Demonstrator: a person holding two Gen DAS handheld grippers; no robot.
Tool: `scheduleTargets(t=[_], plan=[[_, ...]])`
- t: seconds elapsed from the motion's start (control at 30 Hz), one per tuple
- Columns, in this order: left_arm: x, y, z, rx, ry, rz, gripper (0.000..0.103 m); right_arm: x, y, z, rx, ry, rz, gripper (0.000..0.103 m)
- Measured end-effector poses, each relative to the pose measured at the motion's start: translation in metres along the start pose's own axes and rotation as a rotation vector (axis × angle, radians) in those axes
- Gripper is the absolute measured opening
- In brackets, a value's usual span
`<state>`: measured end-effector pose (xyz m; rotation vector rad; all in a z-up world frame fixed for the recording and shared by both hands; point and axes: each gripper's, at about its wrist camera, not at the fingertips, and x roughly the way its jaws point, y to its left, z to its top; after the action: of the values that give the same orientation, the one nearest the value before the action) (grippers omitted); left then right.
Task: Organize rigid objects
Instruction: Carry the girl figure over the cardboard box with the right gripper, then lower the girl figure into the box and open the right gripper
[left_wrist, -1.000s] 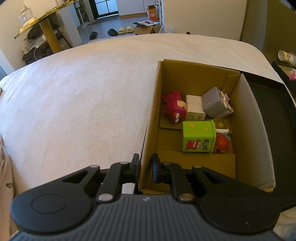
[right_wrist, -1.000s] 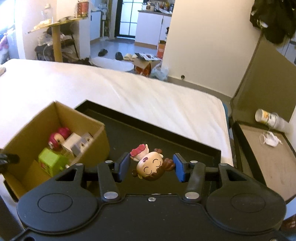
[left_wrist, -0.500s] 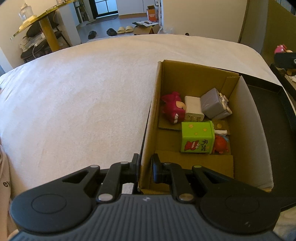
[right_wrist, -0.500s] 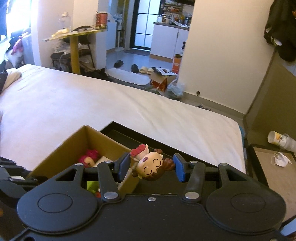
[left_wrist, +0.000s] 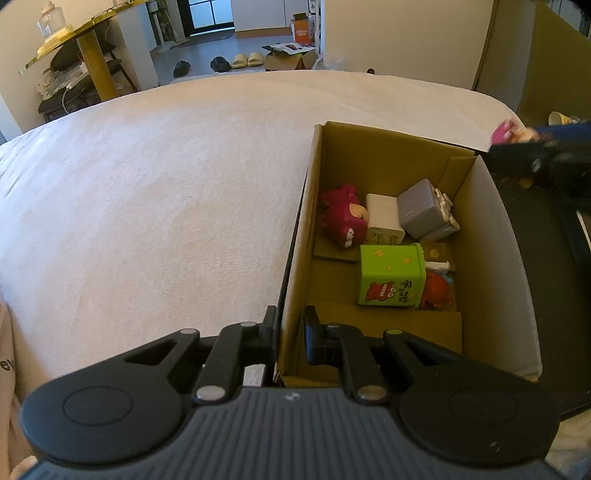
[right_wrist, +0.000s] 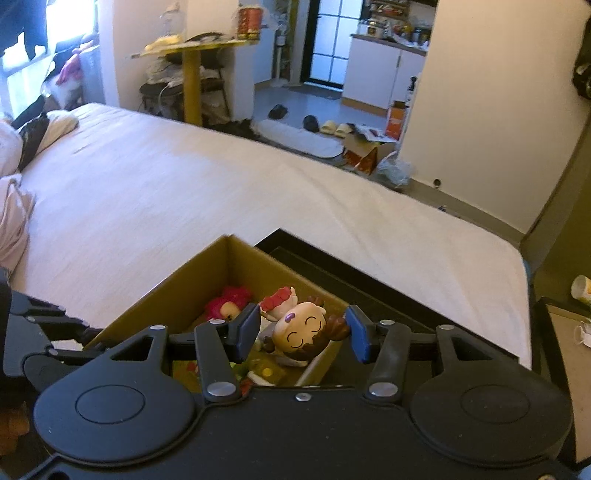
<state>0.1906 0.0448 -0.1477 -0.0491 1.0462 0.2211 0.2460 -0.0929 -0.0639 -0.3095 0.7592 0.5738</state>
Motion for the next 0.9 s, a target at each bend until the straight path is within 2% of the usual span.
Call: scheduleTargets(t=[0.4, 0.73, 0.9], plan=[[0.000, 0.004, 0.000, -0.014, -0.001, -0.020, 0.012, 0.035, 0.025, 0.004, 0.017, 0.064, 0.076, 0.050], [0.002, 0.006, 0.001, -0.030, 0.002, -0.037, 0.012, 0.052, 0.032, -0.006, 0.044, 0.107, 0.071, 0.050], [0.002, 0.005, 0.001, -0.025, 0.004, -0.034, 0.012, 0.053, 0.034, -0.009, 0.043, 0.099, 0.049, 0.050]])
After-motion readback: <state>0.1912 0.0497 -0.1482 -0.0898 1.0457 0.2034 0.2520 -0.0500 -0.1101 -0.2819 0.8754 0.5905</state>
